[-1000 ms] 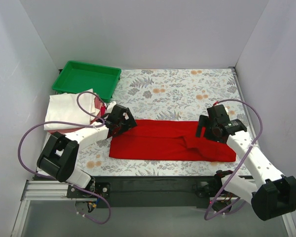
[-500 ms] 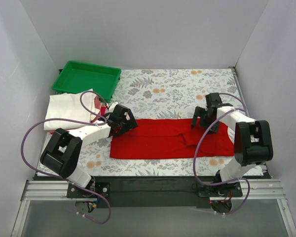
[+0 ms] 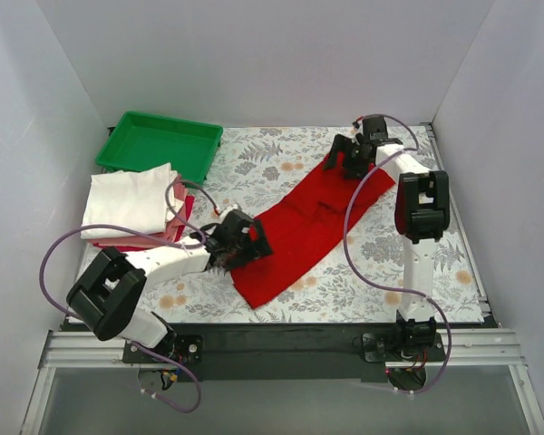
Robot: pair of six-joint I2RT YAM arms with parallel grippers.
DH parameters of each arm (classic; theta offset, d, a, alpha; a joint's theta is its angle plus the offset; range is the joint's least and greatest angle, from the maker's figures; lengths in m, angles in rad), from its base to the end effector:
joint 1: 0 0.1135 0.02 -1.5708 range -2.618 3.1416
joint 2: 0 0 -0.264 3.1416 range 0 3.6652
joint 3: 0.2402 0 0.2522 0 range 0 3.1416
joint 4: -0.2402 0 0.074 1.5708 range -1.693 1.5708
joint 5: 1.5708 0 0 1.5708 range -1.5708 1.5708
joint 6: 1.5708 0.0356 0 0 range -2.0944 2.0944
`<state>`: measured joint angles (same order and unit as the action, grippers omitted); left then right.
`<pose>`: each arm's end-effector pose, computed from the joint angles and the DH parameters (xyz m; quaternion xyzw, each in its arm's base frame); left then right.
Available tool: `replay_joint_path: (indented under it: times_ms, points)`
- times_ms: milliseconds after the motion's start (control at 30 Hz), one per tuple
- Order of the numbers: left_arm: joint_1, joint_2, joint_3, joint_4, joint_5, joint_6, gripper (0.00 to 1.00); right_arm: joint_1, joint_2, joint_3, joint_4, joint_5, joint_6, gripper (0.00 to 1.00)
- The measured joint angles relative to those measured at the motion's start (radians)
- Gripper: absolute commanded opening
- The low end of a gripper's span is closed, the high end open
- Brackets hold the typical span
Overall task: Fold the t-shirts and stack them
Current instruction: Fold the tshirt
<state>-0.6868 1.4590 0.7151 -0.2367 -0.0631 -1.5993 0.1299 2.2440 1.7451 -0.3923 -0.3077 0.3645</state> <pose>0.2120 -0.1710 0.1631 -0.4296 0.8544 -0.2520 0.1480 0.4907 0.0750 0.1714 0.0583 0.9313 0.2207 0.2840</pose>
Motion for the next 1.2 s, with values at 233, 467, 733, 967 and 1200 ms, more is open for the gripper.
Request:
replay_joint_path:
  times_ms: [233, 467, 733, 967, 1200]
  points:
    - [-0.272, 0.139, 0.128, 0.036, 0.021, -0.062, 0.96, 0.073, 0.300, 0.441, 0.069, -0.084, 0.004, 0.98]
    - [-0.434, 0.288, 0.294, 0.035, -0.022, -0.064, 0.96, 0.174, 0.370, 0.497, 0.222, -0.090, 0.048, 0.98]
    - [-0.464, 0.335, 0.360, 0.017, -0.058, -0.062, 0.96, 0.218, 0.394, 0.517, 0.278, -0.114, 0.066, 0.98]
    - [-0.495, 0.316, 0.385, -0.011, -0.109, 0.006, 0.96, 0.219, 0.279, 0.445, 0.214, -0.079, 0.016, 0.98]
    - [-0.521, 0.102, 0.304, -0.029, -0.143, 0.031, 0.96, 0.208, -0.178, 0.174, 0.187, 0.032, -0.074, 0.98]
